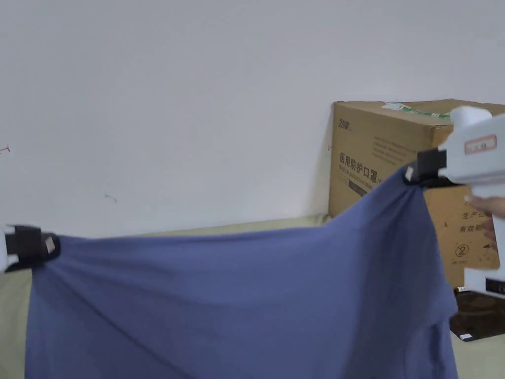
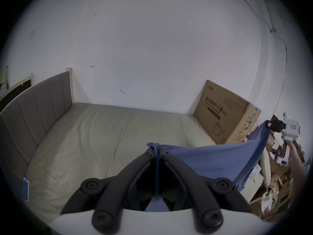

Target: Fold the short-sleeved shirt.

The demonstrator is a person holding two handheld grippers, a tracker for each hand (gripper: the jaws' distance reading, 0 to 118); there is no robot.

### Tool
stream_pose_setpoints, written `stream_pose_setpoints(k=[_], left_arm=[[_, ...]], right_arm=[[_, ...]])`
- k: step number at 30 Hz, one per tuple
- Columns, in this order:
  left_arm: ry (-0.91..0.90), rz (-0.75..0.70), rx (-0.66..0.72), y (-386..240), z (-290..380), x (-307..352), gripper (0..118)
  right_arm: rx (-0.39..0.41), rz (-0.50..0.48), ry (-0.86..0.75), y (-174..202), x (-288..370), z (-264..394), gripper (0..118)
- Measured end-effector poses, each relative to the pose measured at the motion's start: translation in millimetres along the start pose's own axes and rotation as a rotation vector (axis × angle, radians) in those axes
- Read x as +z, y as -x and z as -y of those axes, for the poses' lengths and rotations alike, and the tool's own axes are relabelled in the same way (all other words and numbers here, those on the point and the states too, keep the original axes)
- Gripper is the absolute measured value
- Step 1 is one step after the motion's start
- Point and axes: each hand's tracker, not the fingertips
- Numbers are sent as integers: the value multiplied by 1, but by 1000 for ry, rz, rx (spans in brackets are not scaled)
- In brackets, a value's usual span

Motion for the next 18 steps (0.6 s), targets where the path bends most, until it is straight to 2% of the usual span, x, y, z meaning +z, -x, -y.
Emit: stream_pose_setpoints(k=[6,14,18], left_arm=[[-31,-39,-22,0,-53,-24,2],[-120,-80,39,10,-113,-81,2],[-157,-95,46,13,-141,-117,2]], right_arm=[[10,32,-42,16,-34,-62,1],[6,75,-105,35,-108,-136,1],[59,112,-166,44,-141,-171,1]])
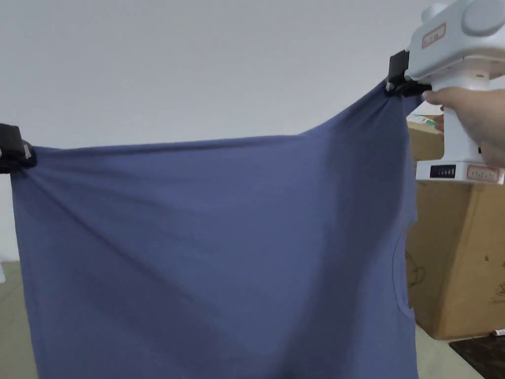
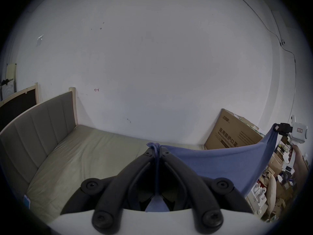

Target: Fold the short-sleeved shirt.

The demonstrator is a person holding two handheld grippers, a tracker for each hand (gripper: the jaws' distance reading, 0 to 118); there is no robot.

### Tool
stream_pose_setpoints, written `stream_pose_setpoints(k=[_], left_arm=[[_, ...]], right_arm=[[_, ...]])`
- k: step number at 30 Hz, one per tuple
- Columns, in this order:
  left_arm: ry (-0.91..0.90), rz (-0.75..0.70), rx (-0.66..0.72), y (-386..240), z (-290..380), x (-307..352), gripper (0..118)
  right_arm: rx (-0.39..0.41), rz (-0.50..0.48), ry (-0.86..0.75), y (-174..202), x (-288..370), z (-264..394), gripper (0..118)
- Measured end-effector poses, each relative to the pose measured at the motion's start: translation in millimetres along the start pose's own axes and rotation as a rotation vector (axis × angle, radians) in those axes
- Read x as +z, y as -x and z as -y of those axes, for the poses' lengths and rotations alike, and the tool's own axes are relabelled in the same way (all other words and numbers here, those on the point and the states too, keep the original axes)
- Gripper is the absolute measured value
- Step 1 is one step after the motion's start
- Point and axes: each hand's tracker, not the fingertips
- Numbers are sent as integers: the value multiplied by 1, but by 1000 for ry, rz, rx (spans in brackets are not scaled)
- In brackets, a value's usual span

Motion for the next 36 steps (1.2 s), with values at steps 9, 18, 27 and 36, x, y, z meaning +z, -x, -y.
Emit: stream_pose_setpoints(k=[9,18,27,36], left_arm=[[-88,-37,-46,-10,-33,-73,2],[48,-93,10,-15,74,-132,2],[492,-197,72,59,372,-72,2],[639,-125,24,88,421,84,2]], right_arm=[[40,74,-112,15,-58,-32,1],[-5,132,17,3,-124,94,1],[6,86,688,-52,-59,463,1],[-124,-52,907,-116,123,530,1]])
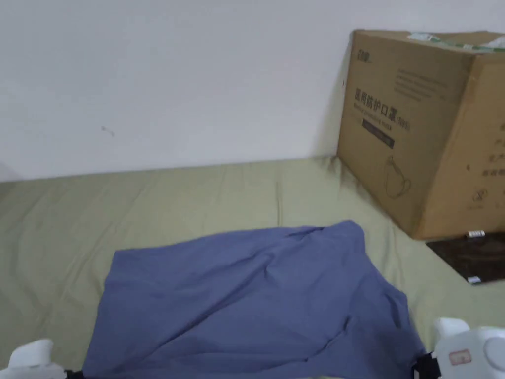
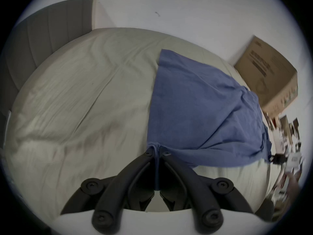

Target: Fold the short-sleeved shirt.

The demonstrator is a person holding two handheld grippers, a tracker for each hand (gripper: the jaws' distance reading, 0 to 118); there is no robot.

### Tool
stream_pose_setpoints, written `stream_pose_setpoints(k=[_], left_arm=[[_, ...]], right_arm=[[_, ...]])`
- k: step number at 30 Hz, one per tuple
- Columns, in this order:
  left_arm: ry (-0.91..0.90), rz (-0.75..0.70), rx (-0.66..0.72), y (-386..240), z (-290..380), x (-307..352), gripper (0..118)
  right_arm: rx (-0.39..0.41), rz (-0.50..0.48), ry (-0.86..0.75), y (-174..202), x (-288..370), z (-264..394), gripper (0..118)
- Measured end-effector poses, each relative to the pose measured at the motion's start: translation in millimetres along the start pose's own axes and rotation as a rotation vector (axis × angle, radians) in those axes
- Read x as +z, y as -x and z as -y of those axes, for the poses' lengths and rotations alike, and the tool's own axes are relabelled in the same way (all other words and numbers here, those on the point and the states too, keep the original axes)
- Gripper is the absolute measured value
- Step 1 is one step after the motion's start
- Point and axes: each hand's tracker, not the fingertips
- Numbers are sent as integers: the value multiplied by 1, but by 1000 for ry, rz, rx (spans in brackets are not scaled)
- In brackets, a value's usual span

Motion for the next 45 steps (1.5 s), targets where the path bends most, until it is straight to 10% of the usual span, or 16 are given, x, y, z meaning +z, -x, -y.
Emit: stream_pose_setpoints(k=[8,21,24,26,28,32,40,45], left_arm=[[178,33,-271,-11,65,58,2],[294,25,-481,-9,95,82,3],[317,41,-499,-12,93,83,32],[390,26,-467,-7,92,80,95],[490,46,-362,4,97,78,101],[448,155,-231,23,104,97,101],[-237,234,-32,-19,91,193,102],[-779,181,-76,-63,104,226,86]], right_arm=[[160,82,120,-8,49,80,1],[200,76,245,1,62,99,2],[207,87,270,4,62,97,4],[195,86,265,4,65,95,52],[172,88,249,2,69,98,108],[158,102,184,8,91,108,109],[62,-163,-455,61,169,115,109],[134,-248,-1034,120,197,135,94]])
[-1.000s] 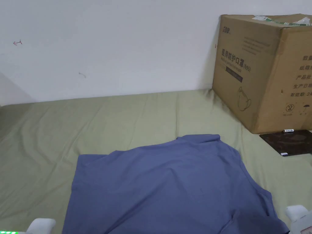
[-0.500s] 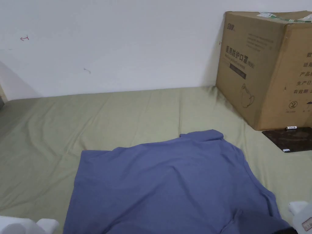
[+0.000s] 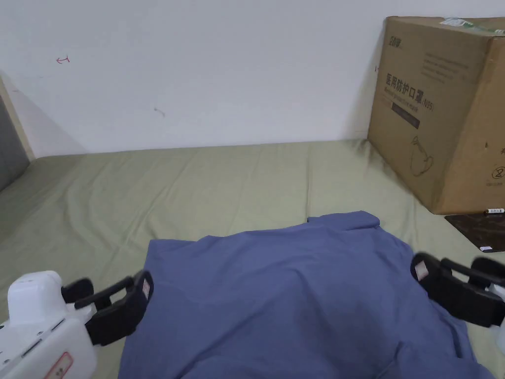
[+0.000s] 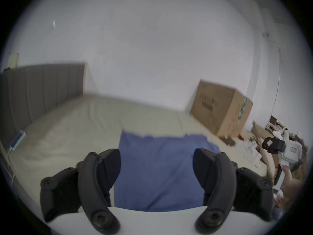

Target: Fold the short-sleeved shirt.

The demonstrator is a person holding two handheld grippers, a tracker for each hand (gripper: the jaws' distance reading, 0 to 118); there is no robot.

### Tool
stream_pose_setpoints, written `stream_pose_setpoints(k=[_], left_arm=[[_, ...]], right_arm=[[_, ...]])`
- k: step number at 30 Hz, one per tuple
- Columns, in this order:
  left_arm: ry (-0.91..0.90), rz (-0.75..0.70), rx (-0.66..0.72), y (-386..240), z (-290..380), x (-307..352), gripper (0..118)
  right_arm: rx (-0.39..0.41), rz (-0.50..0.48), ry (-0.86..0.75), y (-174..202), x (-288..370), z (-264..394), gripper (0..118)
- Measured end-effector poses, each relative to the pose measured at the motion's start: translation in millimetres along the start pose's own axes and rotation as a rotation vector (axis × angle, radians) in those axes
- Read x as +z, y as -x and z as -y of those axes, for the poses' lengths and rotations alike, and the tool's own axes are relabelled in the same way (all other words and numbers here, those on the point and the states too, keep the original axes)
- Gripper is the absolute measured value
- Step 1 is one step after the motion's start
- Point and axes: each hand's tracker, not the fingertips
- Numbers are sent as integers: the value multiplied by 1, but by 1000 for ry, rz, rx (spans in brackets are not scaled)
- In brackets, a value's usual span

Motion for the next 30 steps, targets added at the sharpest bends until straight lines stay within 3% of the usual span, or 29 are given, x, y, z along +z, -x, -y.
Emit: stream_pose_setpoints(k=[1,3,4,6,7,10,13,15,18,20,21,22,23,24,28,29,30], left_arm=[[-44,-15,-13,-7,-4,1,69],[-101,-61,-14,-19,-9,0,21],[-119,-82,-15,-19,-12,1,1],[-126,-72,-14,-22,-19,3,1],[-108,-62,-17,-18,-27,1,1],[147,-74,-62,-1,-46,-11,1],[588,-60,-13,29,-37,-33,0],[729,-164,-13,42,-19,-33,0],[837,-82,65,64,13,-35,1],[878,-114,88,73,34,-40,23],[893,-154,89,77,44,-41,23],[909,-168,89,78,55,-42,74],[909,-158,90,80,65,-44,98],[900,-159,86,81,73,-46,105],[896,-127,-35,72,113,-56,102],[923,-101,-69,68,124,-58,91],[937,-89,-97,71,129,-55,59]], right_arm=[[28,14,-45,11,0,-3,68],[88,109,-84,22,-10,-7,0],[80,115,-100,25,-11,-9,0],[-21,13,-90,21,-13,-17,0],[-34,16,-71,19,-16,-20,0],[-17,36,-66,12,-11,-24,0],[-4,33,13,2,-8,-20,0],[-1,36,87,-6,-8,-13,0],[-8,59,141,-16,-8,-2,0],[-31,62,170,-21,-8,4,0],[-45,64,184,-23,-9,7,0],[-59,65,196,-25,-10,8,0],[-70,65,205,-23,-9,7,0],[-80,64,214,-22,-10,7,0],[-85,72,218,-22,-13,5,0],[-86,67,218,-22,-14,4,0],[-83,61,223,-22,-14,3,0]])
